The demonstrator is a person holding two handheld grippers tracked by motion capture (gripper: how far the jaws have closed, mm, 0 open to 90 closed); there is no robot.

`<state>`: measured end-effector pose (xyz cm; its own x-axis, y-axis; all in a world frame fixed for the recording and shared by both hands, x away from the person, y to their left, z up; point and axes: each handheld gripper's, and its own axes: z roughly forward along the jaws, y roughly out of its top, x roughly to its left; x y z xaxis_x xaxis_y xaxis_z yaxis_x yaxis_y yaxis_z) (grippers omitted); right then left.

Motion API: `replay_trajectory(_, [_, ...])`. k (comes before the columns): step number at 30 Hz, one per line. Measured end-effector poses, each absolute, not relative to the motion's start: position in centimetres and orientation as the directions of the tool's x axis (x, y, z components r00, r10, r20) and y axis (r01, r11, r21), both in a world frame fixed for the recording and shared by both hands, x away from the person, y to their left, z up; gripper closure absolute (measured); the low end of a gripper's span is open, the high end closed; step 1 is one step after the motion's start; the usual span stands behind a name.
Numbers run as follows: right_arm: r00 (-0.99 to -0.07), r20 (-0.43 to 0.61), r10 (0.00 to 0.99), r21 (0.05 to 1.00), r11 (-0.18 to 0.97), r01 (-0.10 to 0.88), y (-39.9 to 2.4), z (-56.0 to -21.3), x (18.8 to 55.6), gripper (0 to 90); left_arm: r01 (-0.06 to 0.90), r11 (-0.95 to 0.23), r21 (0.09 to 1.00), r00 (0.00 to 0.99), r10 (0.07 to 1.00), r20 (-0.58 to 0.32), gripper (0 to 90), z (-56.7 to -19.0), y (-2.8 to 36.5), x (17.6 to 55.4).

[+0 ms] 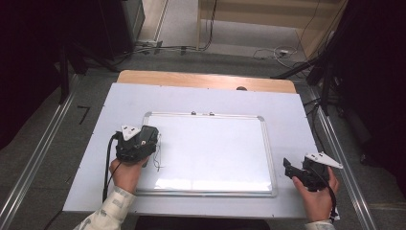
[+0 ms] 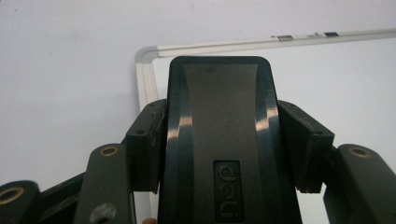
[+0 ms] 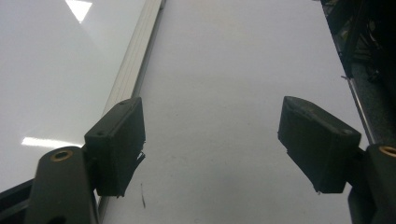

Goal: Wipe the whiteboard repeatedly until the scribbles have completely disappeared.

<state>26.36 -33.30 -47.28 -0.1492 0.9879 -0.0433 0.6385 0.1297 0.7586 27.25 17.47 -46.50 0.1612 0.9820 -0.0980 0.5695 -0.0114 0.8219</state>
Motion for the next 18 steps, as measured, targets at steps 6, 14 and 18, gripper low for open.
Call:
replay_trajectory(6, [-0.155,-0.045,0.987,0.757,0.135,0.639,-33.2,-47.3,26.4,22.0,0.579,-0.027,0.815,0.181,0.979,-0.096,40.5,-46.7,17.0,26.4])
replay_trajectory(14, [-0.151,-0.048,0.987,0.759,0.134,0.637,-33.3,-47.3,26.3,22.0,0.580,-0.054,0.813,0.210,0.974,-0.084,40.5,-47.1,16.0,24.9])
replay_trajectory(18, [-0.151,-0.045,0.988,0.757,0.132,0.640,-33.3,-47.3,26.3,22.0,0.583,-0.061,0.810,0.211,0.974,-0.079,40.5,-47.5,15.7,24.4])
